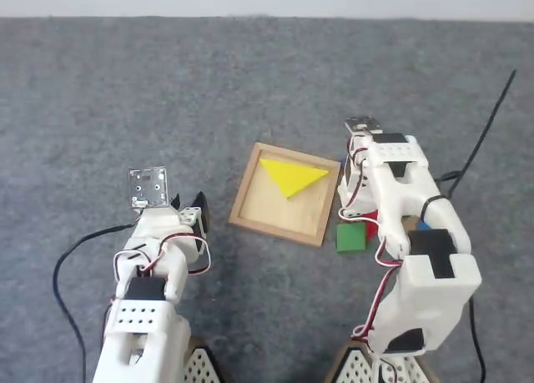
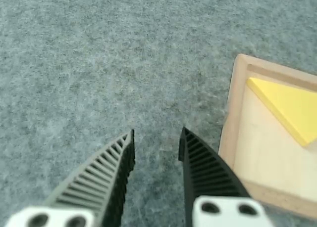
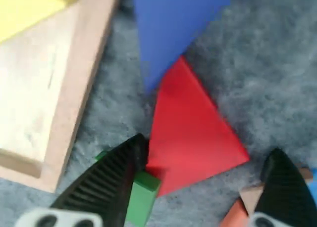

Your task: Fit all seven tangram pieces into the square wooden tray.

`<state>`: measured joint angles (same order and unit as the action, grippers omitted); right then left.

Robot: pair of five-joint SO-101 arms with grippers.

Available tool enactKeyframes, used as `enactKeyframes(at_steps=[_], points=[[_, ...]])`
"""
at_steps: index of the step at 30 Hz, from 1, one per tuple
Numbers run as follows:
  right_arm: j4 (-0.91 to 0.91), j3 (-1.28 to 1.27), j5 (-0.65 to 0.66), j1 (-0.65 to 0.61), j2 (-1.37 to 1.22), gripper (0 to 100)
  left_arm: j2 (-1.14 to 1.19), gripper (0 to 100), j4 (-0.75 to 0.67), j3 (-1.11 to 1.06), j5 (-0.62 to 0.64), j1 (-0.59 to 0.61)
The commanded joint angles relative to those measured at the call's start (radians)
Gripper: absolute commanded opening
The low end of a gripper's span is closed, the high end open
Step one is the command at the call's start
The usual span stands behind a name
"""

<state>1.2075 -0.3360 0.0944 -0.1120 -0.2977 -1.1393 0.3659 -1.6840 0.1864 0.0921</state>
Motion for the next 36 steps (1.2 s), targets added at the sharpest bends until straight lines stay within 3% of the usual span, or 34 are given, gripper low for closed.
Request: enactKeyframes(at_steps=[1, 9, 18, 30, 36], points=[[0.031, -0.011, -0.055, 0.033, -0.019, 38.2, -0.014, 15, 0.006, 0.013, 0.008, 0.006], [0.035, 0.032, -0.114, 0.01, -0.056, 25.7, -0.014, 15, 0.006, 0.013, 0.008, 0.006], [0.067, 0.054, -0.115, 0.015, -0.022, 25.5, -0.014, 15, 0.006, 0.013, 0.008, 0.006], [0.225, 0.074, -0.118, -0.01, 0.357, 25.4, -0.014, 15, 0.006, 0.013, 0.008, 0.006], [0.223, 0.072, -0.106, -0.058, 0.404, 25.8, -0.014, 15, 0.006, 0.013, 0.008, 0.006]])
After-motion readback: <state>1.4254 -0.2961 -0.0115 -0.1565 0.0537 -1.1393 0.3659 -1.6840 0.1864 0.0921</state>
